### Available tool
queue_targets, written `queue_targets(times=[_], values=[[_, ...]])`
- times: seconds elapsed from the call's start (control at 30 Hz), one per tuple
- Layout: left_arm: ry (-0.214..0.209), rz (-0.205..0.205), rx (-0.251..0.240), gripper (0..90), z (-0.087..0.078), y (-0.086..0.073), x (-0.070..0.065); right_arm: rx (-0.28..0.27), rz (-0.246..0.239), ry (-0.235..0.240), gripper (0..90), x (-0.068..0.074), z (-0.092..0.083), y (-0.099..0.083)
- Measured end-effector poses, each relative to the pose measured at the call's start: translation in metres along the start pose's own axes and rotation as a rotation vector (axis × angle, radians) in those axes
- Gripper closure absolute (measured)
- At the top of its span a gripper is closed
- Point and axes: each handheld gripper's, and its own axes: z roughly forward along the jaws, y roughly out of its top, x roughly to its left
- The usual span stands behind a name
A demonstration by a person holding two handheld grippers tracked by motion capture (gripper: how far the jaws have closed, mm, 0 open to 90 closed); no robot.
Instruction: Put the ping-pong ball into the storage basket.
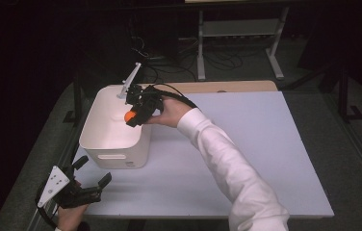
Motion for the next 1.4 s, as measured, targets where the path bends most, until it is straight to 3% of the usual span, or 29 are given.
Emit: queue_targets(times=[0.47, 0.87, 0.9, 0.97, 1.07, 1.23, 1.3, 1.4], values=[[-0.002, 0.001, 0.007, 0.0, -0.001, 0.000, 0.001, 0.011, -0.019, 0.023, 49.6, -0.001, 0.021, 0.011], [-0.001, 0.003, 0.008, 0.0, -0.001, 0.000, 0.001, -0.003, 0.004, 0.030, 49.0, -0.006, 0.032, 0.013], [-0.001, 0.001, 0.006, 0.0, -0.001, 0.000, 0.001, -0.008, 0.012, 0.032, 46.8, -0.008, 0.032, 0.013], [0.000, 0.000, 0.004, 0.0, -0.001, 0.000, 0.001, -0.012, 0.040, 0.035, 31.8, -0.011, 0.032, 0.012], [0.000, 0.000, 0.004, 0.0, -0.001, 0.000, 0.001, -0.003, 0.057, 0.017, 22.0, -0.013, 0.027, 0.009], [-0.004, 0.001, 0.003, 0.0, 0.000, 0.000, 0.001, -0.027, 0.096, -0.029, 11.3, -0.015, 0.011, 0.000], [-0.003, 0.003, 0.004, 0.0, 0.001, 0.000, 0.001, -0.039, 0.104, -0.050, 1.6, -0.017, 0.005, -0.004], [-0.003, 0.001, 0.005, 0.0, 0.001, 0.000, 0.001, -0.048, 0.122, -0.079, 0.0, -0.018, -0.003, -0.011]])
